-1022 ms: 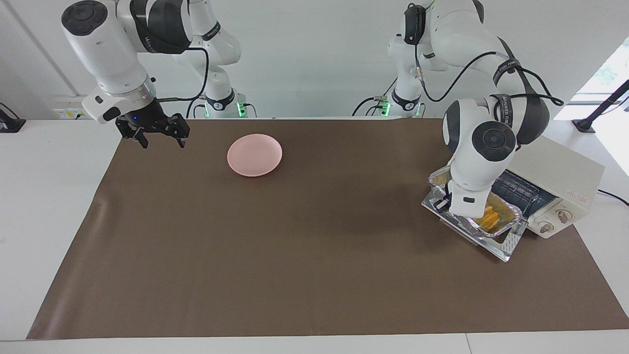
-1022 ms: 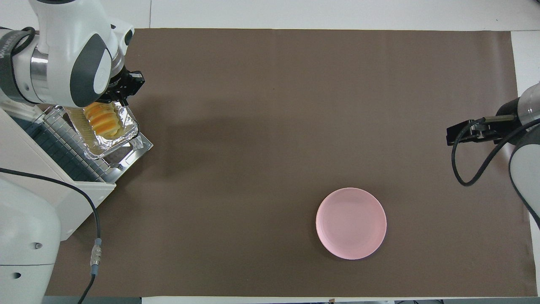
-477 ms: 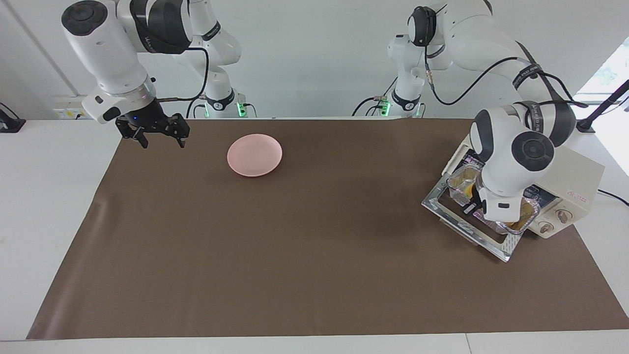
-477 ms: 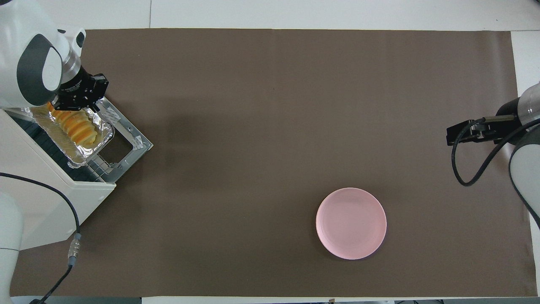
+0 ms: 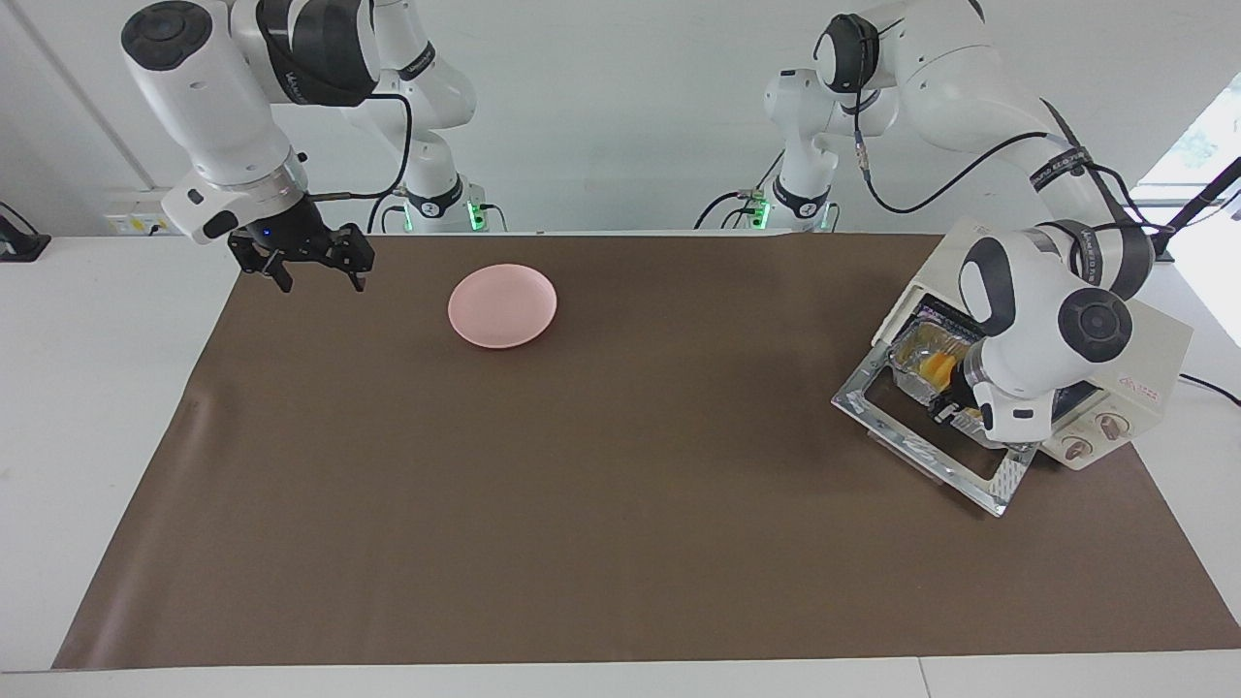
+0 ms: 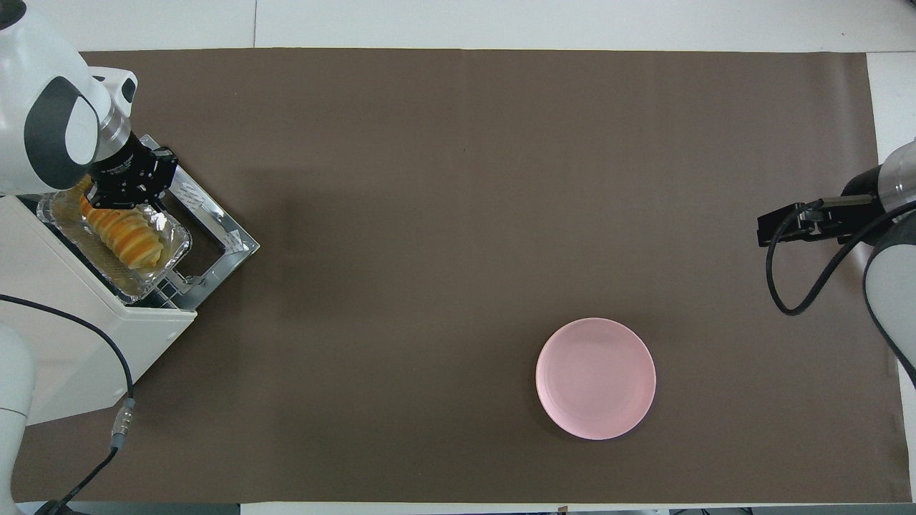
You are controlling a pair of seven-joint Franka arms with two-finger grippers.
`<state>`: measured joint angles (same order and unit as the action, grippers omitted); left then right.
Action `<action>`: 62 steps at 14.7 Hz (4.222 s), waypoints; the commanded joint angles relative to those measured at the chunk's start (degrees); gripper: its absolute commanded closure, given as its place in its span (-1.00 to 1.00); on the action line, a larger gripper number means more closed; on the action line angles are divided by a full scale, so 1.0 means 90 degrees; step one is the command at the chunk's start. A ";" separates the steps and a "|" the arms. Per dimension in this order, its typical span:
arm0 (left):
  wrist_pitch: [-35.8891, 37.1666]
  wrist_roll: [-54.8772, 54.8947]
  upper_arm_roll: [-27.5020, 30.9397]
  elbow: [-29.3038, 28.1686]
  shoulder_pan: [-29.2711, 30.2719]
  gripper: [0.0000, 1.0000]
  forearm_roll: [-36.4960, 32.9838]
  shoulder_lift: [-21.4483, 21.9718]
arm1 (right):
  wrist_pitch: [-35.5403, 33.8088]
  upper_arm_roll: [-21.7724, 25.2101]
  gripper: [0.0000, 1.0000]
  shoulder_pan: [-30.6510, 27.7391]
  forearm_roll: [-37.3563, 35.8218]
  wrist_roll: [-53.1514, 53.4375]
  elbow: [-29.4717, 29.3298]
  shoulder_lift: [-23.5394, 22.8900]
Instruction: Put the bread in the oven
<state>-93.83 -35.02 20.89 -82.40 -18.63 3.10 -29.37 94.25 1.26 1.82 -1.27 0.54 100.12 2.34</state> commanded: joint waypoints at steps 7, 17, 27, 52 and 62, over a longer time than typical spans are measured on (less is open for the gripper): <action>0.0309 -0.0025 0.0012 -0.0189 0.0214 1.00 -0.0607 0.0040 | -0.0091 -0.0052 -1.00 -0.0105 0.0004 -0.0138 0.0009 0.0062; 0.0309 0.0132 0.0012 -0.0453 0.0234 1.00 -0.0832 0.0128 | -0.0091 -0.0052 -1.00 -0.0105 0.0004 -0.0138 0.0018 0.0062; 0.0231 0.0483 0.0012 -0.0356 0.0205 -1.00 -0.0842 0.0148 | -0.0091 -0.0052 -1.00 -0.0105 0.0004 -0.0138 0.0009 0.0062; 0.1383 0.4487 -0.0495 -0.1479 0.0145 -1.00 -0.0559 0.3302 | -0.0091 -0.0052 -1.00 -0.0105 0.0004 -0.0138 0.0018 0.0062; 0.1012 0.4428 -0.1902 -0.1420 0.1640 -1.00 -0.0559 0.3195 | -0.0091 -0.0052 -1.00 -0.0105 0.0004 -0.0138 0.0018 0.0062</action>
<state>-83.41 4.68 4.80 -93.62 -5.01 -2.51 -1.41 94.25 1.26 1.82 -1.27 0.54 100.12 2.34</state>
